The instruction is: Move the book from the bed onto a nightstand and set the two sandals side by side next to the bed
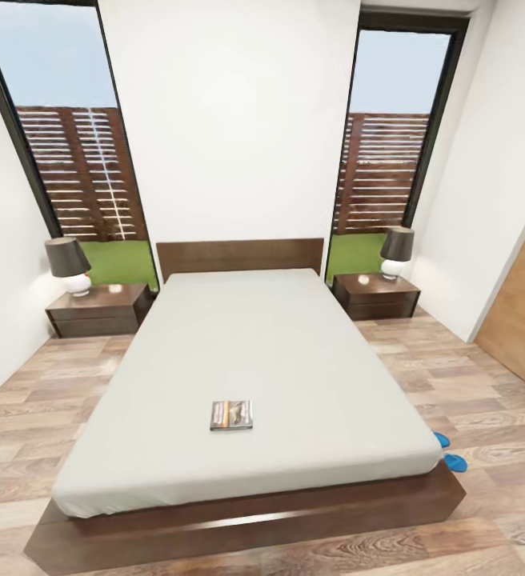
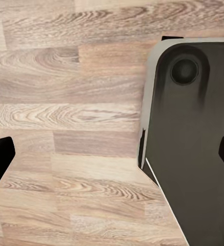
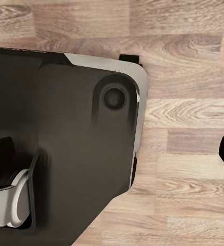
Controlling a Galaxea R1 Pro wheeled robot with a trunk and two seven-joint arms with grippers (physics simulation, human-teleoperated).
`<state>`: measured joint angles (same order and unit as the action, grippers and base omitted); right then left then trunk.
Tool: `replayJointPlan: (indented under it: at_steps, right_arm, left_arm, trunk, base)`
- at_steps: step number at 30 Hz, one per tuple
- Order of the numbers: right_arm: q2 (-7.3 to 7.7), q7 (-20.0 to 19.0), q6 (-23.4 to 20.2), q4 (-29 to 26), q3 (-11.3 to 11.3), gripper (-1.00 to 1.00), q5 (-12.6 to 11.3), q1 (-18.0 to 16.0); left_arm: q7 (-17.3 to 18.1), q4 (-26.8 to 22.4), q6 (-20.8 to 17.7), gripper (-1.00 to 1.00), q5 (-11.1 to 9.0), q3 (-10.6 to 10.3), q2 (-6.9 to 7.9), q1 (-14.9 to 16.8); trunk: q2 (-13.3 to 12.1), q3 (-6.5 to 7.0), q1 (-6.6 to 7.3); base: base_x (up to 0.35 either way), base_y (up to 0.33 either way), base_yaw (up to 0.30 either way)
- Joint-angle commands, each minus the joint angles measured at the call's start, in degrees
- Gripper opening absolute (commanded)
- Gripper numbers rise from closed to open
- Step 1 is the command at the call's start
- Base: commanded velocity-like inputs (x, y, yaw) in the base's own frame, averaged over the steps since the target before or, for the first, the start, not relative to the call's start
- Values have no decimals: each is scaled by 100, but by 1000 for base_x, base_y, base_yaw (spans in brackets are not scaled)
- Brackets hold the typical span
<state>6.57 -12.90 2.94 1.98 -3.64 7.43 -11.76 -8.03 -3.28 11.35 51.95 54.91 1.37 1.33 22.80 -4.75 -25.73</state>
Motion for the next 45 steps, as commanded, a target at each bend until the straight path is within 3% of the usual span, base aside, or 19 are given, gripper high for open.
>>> replayJointPlan:
  at_steps: [1,26,45]
  right_arm:
    - [3,-11,31,20,-40,100,57,-10]
    - [2,-11,31,17,-37,100,57,-10]
    - [2,-11,31,17,-32,100,57,-10]
  left_arm:
    - [-32,12,21,100,61,38,2,6]
    - [-41,12,16,100,61,38,-4,7]
    - [-38,12,16,100,61,38,-5,7]
  trunk:
    - [12,-12,-5]
    - [12,-12,-5]
    - [12,-12,-5]
  base:
    - [210,-105,0]
    - [199,-80,0]
    - [71,-5,0]
